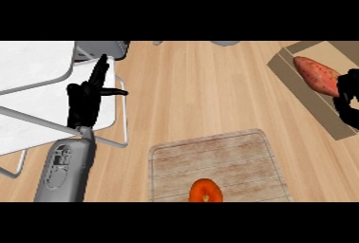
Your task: Pick the sweet potato from the cutting board and place it in the cardboard box
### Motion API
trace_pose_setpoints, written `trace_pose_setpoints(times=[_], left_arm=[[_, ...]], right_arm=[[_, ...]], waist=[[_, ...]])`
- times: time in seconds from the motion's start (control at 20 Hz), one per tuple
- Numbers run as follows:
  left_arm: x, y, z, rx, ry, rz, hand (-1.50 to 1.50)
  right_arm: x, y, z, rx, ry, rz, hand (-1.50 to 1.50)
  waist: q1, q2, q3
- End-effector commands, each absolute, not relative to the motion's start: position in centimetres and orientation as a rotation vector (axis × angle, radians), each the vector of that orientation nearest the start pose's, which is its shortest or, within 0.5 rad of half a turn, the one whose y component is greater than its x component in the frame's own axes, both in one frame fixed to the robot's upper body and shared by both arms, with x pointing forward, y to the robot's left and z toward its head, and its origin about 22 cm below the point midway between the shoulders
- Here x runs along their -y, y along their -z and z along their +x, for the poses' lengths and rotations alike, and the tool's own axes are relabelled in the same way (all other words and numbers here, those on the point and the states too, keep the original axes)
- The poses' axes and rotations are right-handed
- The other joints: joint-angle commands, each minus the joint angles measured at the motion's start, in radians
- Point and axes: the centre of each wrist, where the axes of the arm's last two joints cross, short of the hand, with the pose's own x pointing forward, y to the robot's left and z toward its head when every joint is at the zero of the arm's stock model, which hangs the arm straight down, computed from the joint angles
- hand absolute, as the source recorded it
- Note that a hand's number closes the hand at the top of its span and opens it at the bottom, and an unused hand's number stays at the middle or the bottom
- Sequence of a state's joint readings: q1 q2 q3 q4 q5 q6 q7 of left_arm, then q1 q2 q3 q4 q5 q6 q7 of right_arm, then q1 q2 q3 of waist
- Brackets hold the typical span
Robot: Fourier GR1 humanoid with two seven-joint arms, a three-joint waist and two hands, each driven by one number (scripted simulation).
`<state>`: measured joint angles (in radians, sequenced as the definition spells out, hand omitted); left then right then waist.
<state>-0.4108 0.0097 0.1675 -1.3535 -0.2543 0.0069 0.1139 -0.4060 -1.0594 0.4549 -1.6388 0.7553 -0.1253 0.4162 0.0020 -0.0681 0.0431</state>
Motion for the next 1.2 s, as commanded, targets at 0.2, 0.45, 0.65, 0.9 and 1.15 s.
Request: trace_pose_setpoints(times=[0.2,0.45,0.65,0.9,1.15], left_arm=[[-31.7,-2.0,29.6,1.350,0.176,0.570,0.00],[-32.7,-1.9,28.7,1.329,0.165,0.601,0.00],[-32.5,-2.5,28.5,1.348,0.173,0.597,0.00],[-32.3,-2.9,28.6,1.354,0.186,0.590,0.00],[-32.2,-3.7,29.2,1.368,0.213,0.582,0.00]], right_arm=[[31.8,-27.1,26.7,1.694,-1.446,-2.005,1.50],[30.5,-27.0,25.1,1.904,-1.558,-1.944,1.50],[30.0,-25.9,24.1,1.953,-1.617,-1.808,1.50],[27.9,-25.2,22.4,2.076,-1.573,-1.633,1.50],[27.1,-25.0,21.8,2.091,-1.470,-1.577,1.50]], waist=[[-0.042,0.017,-0.035],[-0.055,0.031,-0.035],[-0.040,0.042,-0.037],[-0.022,0.048,-0.041],[0.005,0.057,-0.042]])
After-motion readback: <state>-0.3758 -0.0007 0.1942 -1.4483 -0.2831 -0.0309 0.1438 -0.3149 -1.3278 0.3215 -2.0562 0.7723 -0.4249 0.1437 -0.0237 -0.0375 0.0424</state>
